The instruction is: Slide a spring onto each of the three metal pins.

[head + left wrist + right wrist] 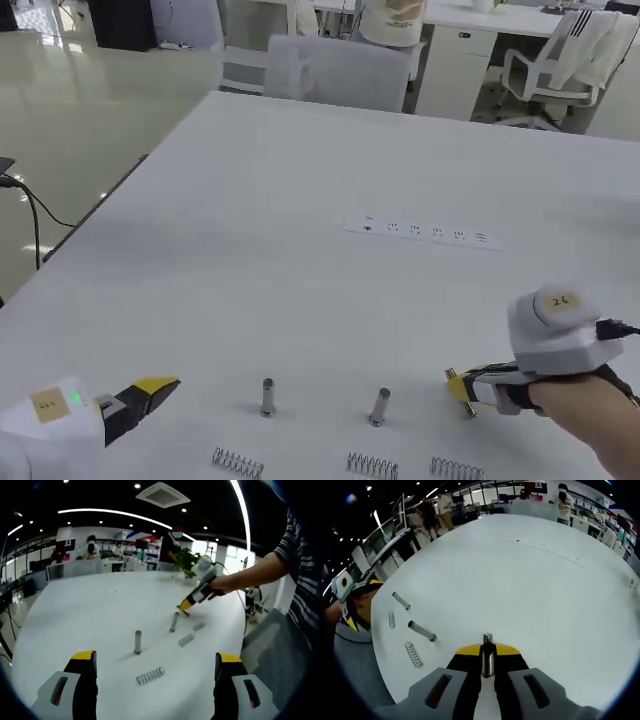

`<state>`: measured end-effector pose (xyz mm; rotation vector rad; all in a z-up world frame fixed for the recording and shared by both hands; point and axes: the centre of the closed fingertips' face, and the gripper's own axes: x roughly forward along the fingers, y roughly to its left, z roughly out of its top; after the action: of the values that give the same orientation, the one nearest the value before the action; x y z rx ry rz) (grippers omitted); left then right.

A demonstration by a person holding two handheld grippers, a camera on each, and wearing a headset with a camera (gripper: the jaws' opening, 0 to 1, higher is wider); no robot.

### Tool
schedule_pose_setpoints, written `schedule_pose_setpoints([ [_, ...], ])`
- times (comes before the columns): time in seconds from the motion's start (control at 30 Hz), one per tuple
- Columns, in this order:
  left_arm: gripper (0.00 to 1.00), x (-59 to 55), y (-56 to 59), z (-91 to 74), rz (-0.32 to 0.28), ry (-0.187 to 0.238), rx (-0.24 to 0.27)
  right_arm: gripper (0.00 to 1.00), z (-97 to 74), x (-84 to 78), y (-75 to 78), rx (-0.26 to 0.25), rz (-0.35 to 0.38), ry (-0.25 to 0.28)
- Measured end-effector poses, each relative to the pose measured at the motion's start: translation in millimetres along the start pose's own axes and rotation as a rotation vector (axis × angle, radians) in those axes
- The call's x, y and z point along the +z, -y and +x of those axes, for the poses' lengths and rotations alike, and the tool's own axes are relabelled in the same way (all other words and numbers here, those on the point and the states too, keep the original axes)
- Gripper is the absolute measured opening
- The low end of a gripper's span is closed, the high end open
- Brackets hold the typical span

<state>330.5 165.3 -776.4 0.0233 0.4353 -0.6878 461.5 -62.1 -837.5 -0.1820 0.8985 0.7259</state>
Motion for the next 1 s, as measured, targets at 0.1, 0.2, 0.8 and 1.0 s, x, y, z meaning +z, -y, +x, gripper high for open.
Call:
schedule_pose_setpoints([
  [0.1,0.95,1.6,1.3,0.7,0.004,0.003,-0.003,0.05,-6.5,0.5,-5.6,0.007,-0.005,0.027],
  [0.2,0.95,1.9,2.0,0.7,0.005,0.006,-0.006,0.05,-11.5,1.0,-8.7,0.009,-0.015,0.054],
  [0.8,0.95,0.7,7.7,-2.3,0.007,0.006,-0.012,0.05,-18.9,-5.2,-19.2,-0.008,-0.148,0.101],
  [1.0,0.95,-1.8,6.1,-3.0,0.002,0.008,-0.009,0.05,-21.6,-8.6,-24.5,-0.001,-0.173,0.090],
])
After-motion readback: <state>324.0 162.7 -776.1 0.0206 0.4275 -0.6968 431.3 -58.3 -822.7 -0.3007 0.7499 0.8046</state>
